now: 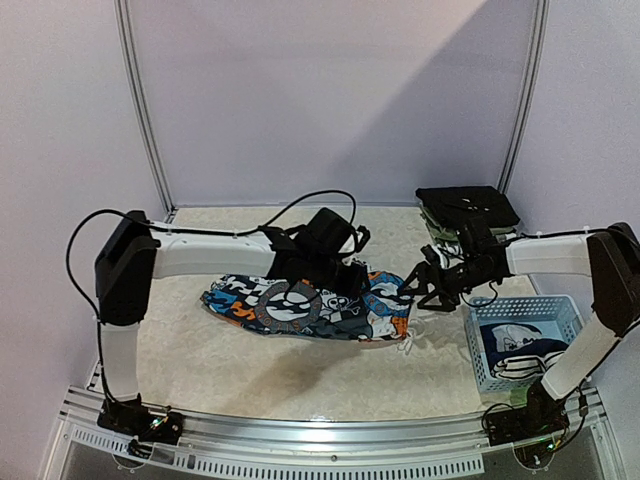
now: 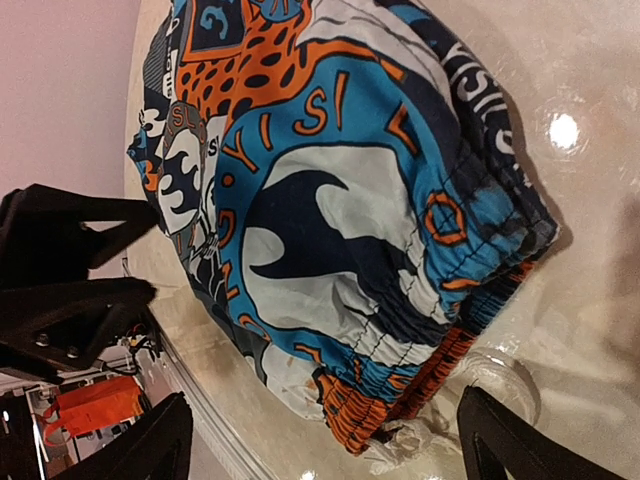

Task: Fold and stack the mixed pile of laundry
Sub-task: Pick up the rectangle-folded shorts from the center of the board.

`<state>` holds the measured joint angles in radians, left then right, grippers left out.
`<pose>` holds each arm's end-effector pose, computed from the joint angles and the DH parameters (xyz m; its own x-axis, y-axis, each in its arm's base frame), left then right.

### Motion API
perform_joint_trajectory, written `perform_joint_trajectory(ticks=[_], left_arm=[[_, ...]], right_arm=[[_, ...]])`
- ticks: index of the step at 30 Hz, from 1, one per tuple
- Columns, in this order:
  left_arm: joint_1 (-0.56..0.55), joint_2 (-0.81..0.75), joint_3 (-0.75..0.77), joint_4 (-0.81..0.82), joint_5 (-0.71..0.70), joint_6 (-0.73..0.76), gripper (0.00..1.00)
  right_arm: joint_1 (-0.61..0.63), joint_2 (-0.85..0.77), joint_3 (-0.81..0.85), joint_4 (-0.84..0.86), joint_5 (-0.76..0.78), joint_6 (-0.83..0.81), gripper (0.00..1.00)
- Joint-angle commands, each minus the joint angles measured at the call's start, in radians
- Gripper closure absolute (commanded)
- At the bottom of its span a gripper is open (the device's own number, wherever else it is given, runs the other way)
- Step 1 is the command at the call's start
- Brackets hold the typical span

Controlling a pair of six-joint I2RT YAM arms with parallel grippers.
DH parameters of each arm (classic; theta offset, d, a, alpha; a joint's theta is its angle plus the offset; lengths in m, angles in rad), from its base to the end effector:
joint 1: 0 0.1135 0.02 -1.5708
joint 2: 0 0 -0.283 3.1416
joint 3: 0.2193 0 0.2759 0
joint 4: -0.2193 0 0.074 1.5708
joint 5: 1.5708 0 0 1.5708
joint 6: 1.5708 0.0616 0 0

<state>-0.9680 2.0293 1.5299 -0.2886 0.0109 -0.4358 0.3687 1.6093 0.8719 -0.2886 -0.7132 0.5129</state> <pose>0.2863 -0.4172 0.1949 -0.7139 0.2928 -0.6361 0.5810 0.7547 -0.3047 0.2962 0.1576 0.1565 -0.9841 0.0177 -0.1770 -0.1216 0.6595 0.7418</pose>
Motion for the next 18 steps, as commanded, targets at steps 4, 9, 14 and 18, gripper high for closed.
perform_joint_trajectory(ticks=[4, 9, 14, 18], left_arm=[[0.034, 0.147, 0.027, 0.112, 0.194, -0.134, 0.61], [0.046, 0.233, 0.063, 0.129, 0.234, -0.159, 0.61], [0.064, 0.295, 0.085, 0.09, 0.219, -0.201, 0.62], [0.093, 0.302, 0.01, 0.149, 0.248, -0.272, 0.63]], right_arm=[[0.048, 0.108, 0.006, 0.021, 0.07, 0.115, 0.05], [0.049, 0.141, 0.022, -0.004, 0.083, 0.125, 0.05], [0.049, 0.212, 0.035, -0.004, 0.087, 0.113, 0.04], [0.048, 0.274, 0.031, 0.061, 0.068, 0.104, 0.04]])
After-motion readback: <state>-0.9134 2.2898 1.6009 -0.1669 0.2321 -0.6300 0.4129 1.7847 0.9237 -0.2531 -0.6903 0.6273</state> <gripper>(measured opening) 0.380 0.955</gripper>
